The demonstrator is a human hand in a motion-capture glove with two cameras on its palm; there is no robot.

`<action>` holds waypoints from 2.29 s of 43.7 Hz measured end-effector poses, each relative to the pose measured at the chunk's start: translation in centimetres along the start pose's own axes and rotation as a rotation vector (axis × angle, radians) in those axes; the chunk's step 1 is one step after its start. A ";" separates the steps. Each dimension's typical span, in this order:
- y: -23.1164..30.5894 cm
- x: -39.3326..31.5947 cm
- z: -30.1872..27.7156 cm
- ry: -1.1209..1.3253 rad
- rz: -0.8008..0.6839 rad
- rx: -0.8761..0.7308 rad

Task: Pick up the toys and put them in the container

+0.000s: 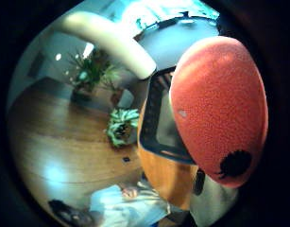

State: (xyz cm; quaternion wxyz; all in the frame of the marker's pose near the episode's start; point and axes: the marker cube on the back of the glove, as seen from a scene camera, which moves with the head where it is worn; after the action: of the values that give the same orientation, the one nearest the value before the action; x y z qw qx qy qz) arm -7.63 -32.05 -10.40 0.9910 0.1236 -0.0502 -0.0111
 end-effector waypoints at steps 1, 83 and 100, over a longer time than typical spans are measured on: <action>-0.4 -0.4 0.2 0.003 -0.005 -0.006; 12.4 2.8 2.4 0.132 -0.023 -0.206; 21.8 7.5 2.5 0.168 0.109 -0.150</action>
State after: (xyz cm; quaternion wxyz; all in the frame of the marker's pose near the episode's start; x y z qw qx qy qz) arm -0.26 -11.80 -1.94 0.9973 0.0464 0.0275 0.0496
